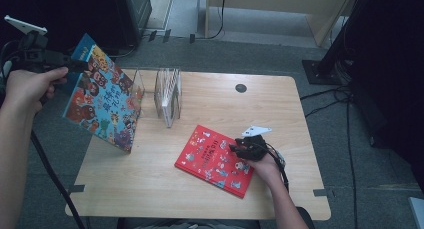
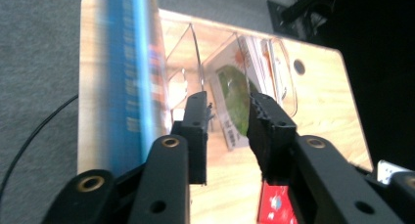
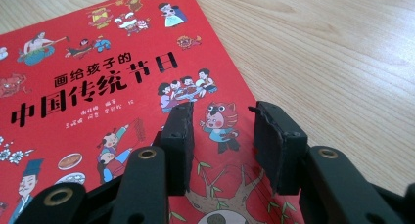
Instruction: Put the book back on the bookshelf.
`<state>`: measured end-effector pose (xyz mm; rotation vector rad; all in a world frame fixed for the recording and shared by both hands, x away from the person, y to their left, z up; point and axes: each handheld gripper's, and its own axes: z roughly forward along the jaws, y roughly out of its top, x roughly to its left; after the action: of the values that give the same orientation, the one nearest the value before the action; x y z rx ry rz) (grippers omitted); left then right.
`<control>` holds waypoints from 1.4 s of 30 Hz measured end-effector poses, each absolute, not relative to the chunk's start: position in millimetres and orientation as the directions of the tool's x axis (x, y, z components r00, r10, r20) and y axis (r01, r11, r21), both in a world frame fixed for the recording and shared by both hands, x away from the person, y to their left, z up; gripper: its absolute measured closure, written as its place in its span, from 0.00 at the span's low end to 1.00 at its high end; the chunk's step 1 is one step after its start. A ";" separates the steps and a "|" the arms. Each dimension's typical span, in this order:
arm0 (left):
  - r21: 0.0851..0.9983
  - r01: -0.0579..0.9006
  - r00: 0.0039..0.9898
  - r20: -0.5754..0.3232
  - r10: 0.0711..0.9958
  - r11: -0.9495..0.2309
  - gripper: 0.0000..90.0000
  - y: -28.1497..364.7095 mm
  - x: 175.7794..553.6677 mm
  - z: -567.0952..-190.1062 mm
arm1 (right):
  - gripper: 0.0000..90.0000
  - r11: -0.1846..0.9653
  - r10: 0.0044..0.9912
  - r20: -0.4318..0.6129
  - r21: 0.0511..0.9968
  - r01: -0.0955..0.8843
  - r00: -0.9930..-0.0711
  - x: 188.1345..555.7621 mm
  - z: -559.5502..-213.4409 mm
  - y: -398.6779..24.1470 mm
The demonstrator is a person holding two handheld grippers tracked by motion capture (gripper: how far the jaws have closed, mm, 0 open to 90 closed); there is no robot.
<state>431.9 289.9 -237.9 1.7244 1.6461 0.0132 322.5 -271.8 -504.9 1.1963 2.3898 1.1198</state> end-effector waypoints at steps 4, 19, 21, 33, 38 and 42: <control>0.523 0.851 0.209 -0.427 0.880 0.051 0.71 282.2 422.6 -232.9 | 0.66 0.357 0.768 0.128 0.728 0.585 -0.628 323.4 -504.5 -274.0; 0.562 0.820 0.366 -0.368 0.854 -0.110 0.54 223.9 385.0 -267.2 | 0.67 0.307 0.772 0.155 0.759 0.575 -0.617 320.6 -499.3 -284.5; 0.576 0.809 0.396 -0.387 0.833 -0.117 0.53 214.9 380.4 -277.6 | 0.67 0.304 0.773 0.151 0.764 0.569 -0.616 317.4 -499.2 -286.1; 0.560 0.805 0.473 -0.408 0.781 -0.195 0.49 163.5 374.6 -336.7 | 0.82 0.279 0.785 0.164 0.768 0.577 -0.598 295.5 -501.2 -306.4; 0.550 0.799 0.503 -0.391 0.771 -0.242 0.48 145.7 376.2 -357.2 | 0.87 0.258 0.795 0.172 0.772 0.581 -0.582 284.1 -503.4 -317.9; 0.550 0.792 0.522 -0.385 0.761 -0.265 0.48 132.7 379.1 -369.6 | 0.88 0.275 0.800 0.145 0.774 0.570 -0.583 271.4 -507.7 -324.3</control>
<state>379.1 132.7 -369.6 2.0500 1.2594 -0.0555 271.4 -324.3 -507.7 1.2596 2.2741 1.2028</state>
